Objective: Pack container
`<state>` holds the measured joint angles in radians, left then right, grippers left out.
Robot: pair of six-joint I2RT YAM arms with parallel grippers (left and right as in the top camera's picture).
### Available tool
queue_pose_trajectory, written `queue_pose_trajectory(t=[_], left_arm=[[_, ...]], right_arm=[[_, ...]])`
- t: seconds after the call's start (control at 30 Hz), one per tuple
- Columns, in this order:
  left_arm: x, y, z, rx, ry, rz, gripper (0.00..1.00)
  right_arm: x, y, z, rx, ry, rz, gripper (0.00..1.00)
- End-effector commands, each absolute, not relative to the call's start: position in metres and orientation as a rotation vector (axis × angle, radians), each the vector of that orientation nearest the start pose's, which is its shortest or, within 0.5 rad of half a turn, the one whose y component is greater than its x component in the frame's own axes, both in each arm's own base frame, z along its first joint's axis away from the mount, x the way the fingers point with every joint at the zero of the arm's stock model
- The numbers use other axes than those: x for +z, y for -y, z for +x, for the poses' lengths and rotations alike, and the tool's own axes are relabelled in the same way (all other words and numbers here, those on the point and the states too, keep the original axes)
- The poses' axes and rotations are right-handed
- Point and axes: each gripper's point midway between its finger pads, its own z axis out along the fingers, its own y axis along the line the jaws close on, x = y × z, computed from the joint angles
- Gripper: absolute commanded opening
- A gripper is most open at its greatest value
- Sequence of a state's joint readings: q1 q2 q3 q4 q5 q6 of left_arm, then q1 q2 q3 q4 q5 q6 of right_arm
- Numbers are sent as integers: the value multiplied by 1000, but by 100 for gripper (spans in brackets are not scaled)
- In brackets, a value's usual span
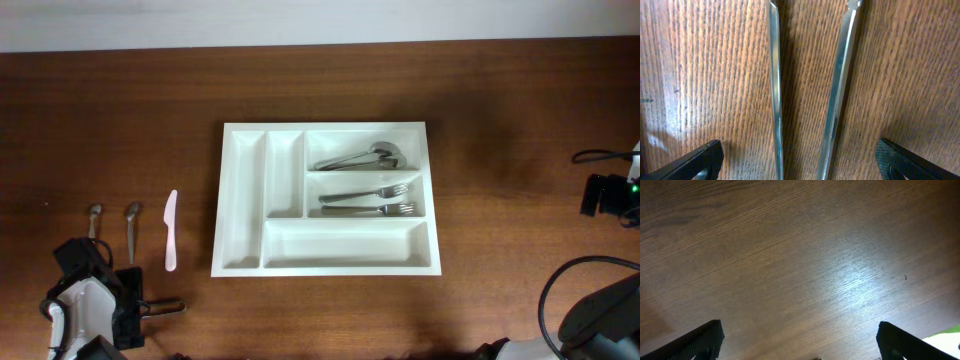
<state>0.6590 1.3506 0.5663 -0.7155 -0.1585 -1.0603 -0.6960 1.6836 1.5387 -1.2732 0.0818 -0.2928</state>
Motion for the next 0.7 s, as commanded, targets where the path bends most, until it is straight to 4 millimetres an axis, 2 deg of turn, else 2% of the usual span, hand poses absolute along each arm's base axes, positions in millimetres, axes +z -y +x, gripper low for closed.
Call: queue_pose_trajectory(t=[0.0, 0.43, 0.67], left_arm=[[-6, -142, 131, 251, -1945, -2338, 99], [-16, -120, 138, 74, -1981, -2370, 99], [-25, -113, 131, 65, -1993, -2383, 99]], right_arm=[[164, 227, 251, -233, -2955, 603, 99], [164, 227, 251, -233, -2955, 603, 99], [164, 227, 251, -233, -2955, 603, 99]])
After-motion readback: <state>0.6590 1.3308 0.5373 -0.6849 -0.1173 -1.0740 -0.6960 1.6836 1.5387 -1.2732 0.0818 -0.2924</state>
